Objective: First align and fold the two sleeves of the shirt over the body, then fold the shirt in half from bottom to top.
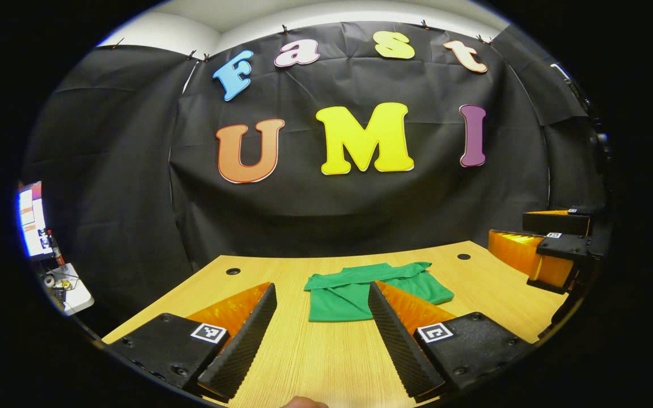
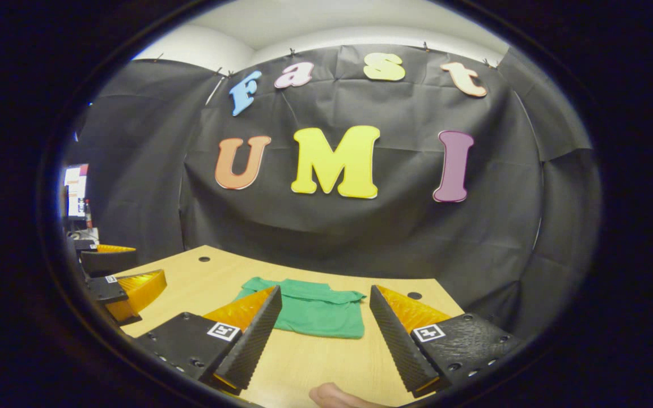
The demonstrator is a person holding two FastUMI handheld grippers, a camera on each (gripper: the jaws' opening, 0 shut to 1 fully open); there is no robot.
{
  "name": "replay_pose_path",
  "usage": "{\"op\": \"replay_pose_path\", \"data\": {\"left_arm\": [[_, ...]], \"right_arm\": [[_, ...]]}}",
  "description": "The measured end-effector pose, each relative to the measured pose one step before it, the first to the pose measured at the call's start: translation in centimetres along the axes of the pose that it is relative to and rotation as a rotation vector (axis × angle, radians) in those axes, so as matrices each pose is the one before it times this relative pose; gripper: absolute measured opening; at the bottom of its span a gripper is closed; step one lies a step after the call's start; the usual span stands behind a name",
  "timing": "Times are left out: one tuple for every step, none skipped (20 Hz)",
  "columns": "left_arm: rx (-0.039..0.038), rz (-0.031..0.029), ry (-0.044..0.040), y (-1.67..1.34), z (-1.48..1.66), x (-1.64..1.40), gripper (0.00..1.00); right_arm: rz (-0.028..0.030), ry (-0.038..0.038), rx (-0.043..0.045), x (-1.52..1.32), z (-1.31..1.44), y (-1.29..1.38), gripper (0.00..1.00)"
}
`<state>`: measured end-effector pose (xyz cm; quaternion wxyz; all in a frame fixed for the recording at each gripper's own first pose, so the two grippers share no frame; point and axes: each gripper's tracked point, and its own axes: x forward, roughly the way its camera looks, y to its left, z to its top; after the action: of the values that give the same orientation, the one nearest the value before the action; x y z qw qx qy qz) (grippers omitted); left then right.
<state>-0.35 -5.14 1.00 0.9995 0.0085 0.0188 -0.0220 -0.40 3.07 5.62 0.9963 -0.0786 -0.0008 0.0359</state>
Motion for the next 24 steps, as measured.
{"op": "replay_pose_path", "data": {"left_arm": [[-0.00892,-0.00646,-0.00691,-0.238,-0.155,-1.087,1.0],[-0.00842,-0.00315,-0.01484,0.039,-0.052,-1.045,1.0],[-0.00205,0.01258,-0.01442,0.284,0.066,-1.063,1.0],[0.00914,0.01712,-0.02102,0.229,0.154,-0.951,1.0],[0.01501,0.01399,-0.01953,0.165,0.594,-0.709,1.0],[0.03419,0.00259,-0.00184,-0.079,0.132,-0.665,1.0],[0.00847,0.0092,-0.03949,0.137,0.857,-0.553,1.0],[-0.01305,0.0017,-0.02575,-0.023,0.688,-0.241,1.0],[-0.01627,-0.02187,-0.00421,-0.736,0.065,-0.469,0.96],[-0.01753,-0.01561,-0.01003,-0.534,0.199,-0.076,1.0],[-0.00511,-0.01197,-0.00963,-0.162,0.177,0.122,1.0],[0.00462,-0.00867,0.00296,-0.214,-0.084,0.211,1.0],[0.00626,-0.00173,0.01262,0.015,-0.371,0.036,1.0],[0.00254,-0.00008,0.0031,0.082,-0.175,0.044,1.0],[-0.00528,0.001,-0.00074,0.106,0.073,-0.04,1.0],[-0.01017,0.00505,0.00415,0.167,-0.115,0.053,1.0],[-0.01099,0.00966,0.00074,0.277,-0.213,0.099,1.0],[-0.01003,0.0124,-0.0044,0.399,0.018,0.209,1.0],[-0.00668,0.00847,-0.00319,0.252,0.125,0.228,1.0],[-0.00102,0.00062,0.00695,0.101,-0.201,0.286,1.0],[0.00146,-0.00011,0.01422,-0.069,-0.489,0.358,1.0],[-0.00212,-0.00038,0.01153,0.008,-0.423,0.281,1.0],[-0.00288,-0.00256,0.00672,-0.201,-0.201,0.224,1.0],[-0.00136,-0.0024,0.00884,-0.193,-0.262,0.153,1.0]], "right_arm": [[-0.00069,-0.01656,-0.017,-1.689,-0.104,0.13,0.96],[0.00201,-0.01888,-0.01298,-1.627,-0.154,0.334,0.95],[-0.00406,-0.01748,-0.01107,-1.528,-0.185,0.272,0.95],[-0.00906,-0.01398,-0.01201,-1.562,-0.605,0.222,0.95],[0.00037,-0.0129,-0.01451,-1.437,-0.343,0.484,0.95],[0.00361,-0.00922,-0.01533,-1.405,-0.411,0.675,0.95],[-0.00118,-0.00435,-0.01307,-1.112,-0.37,0.526,0.95],[-0.00686,-0.00007,-0.00662,-1.161,-0.388,0.242,0.95],[0.00802,-0.01496,-0.00067,-0.927,0.256,0.716,0.95],[0.01443,-0.01917,-0.01961,-0.64,0.439,0.844,0.96],[-0.00564,-0.01717,-0.01959,-0.458,0.124,0.409,0.95],[0.00412,-0.00539,-0.02048,-0.453,-0.29,0.517,0.96],[0.02274,0.00621,-0.01288,-0.223,-0.425,1.031,0.95],[0.01743,0.00994,0.00088,-0.023,-0.49,0.888,0.95],[0.00651,0.01732,0.00989,0.147,-0.533,0.368,0.95],[0.00273,0.01618,0.01668,0.222,-0.385,-0.096,0.95],[0.00145,0.01165,0.02253,0.212,-0.257,-0.082,0.95],[-0.00187,0.00985,0.02117,0.3,-0.281,-0.238,0.95],[-0.00628,0.00656,0.01708,0.217,-0.236,-0.368,0.95],[-0.00756,0.00638,0.00986,0.379,-0.245,-0.423,0.95],[-0.00874,0.00961,0.00618,0.393,-0.263,-0.429,0.95],[-0.00605,0.00885,0.01176,0.358,-0.333,-0.356,0.95],[-0.002,0.01139,0.01594,0.117,-0.299,-0.215,0.94],[-0.00036,0.01164,0.01337,0.149,-0.393,-0.273,0.95]]}}
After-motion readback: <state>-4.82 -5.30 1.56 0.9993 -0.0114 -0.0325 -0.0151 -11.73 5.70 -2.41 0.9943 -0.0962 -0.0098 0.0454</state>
